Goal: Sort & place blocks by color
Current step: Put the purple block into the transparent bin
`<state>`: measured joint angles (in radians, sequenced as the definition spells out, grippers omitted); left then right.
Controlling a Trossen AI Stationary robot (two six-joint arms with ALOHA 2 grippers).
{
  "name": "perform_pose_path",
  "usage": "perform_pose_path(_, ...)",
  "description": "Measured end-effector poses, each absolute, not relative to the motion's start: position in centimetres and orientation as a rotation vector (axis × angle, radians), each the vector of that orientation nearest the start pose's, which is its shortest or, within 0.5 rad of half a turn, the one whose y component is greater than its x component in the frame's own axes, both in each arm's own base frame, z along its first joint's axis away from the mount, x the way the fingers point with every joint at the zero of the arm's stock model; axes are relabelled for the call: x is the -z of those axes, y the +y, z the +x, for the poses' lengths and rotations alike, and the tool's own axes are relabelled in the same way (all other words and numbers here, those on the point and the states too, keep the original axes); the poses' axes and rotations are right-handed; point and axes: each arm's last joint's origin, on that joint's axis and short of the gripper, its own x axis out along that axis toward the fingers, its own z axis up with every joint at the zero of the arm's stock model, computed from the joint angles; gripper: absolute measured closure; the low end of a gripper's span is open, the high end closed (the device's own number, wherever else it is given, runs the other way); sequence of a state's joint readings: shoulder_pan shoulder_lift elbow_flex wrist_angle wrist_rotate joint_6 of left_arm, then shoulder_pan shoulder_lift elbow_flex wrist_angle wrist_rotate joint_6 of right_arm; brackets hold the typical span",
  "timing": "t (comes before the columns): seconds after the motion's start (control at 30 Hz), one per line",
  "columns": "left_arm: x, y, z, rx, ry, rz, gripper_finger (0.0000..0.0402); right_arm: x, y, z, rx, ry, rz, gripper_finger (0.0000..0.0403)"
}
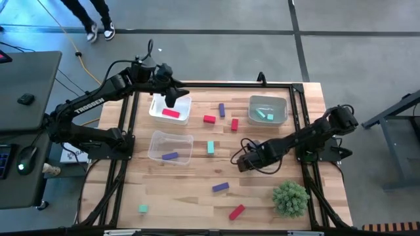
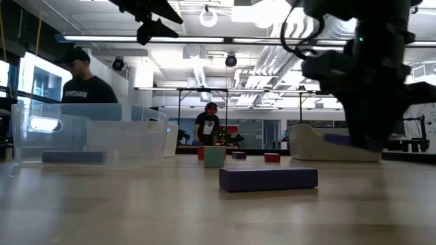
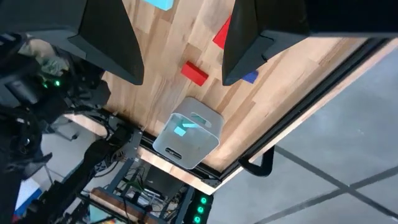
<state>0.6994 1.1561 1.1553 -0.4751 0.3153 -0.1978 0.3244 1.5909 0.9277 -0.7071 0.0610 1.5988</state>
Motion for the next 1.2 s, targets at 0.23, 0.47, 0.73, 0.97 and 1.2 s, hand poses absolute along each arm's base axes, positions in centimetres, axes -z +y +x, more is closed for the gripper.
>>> perform_pose_path(0.23, -36.1, 15.0, 19.2, -0.445, 0.352, -0.566, 0.0193, -19.7, 7.4, 28.3, 0.723, 1.074, 0.88, 0.0329)
perform_pose_path(0.47, -36.1, 14.9, 19.3, -0.465, 0.323, -0.71, 0.0193, -22.4, 5.3, 30.4, 0.59, 1.019, 0.677, 0.0329)
perform_pose_path(0.73, -36.1, 14.0, 19.9, -0.448, 0.311, -0.839, 0.0193, -25.2, 3.0, 31.9, 0.459, 0.979, 0.447, 0.0329)
perform_pose_path(0.97, -36.1, 12.7, 20.8, -0.415, 0.314, -0.946, 0.0193, -27.4, 1.4, 32.8, 0.385, 0.939, 0.228, 0.0329)
perform_pose_path(1.2, -36.1, 11.5, 21.5, -0.398, 0.322, -1.006, 0.0193, -28.7, 0.4, 33.2, 0.347, 0.92, 0.068, 0.0329)
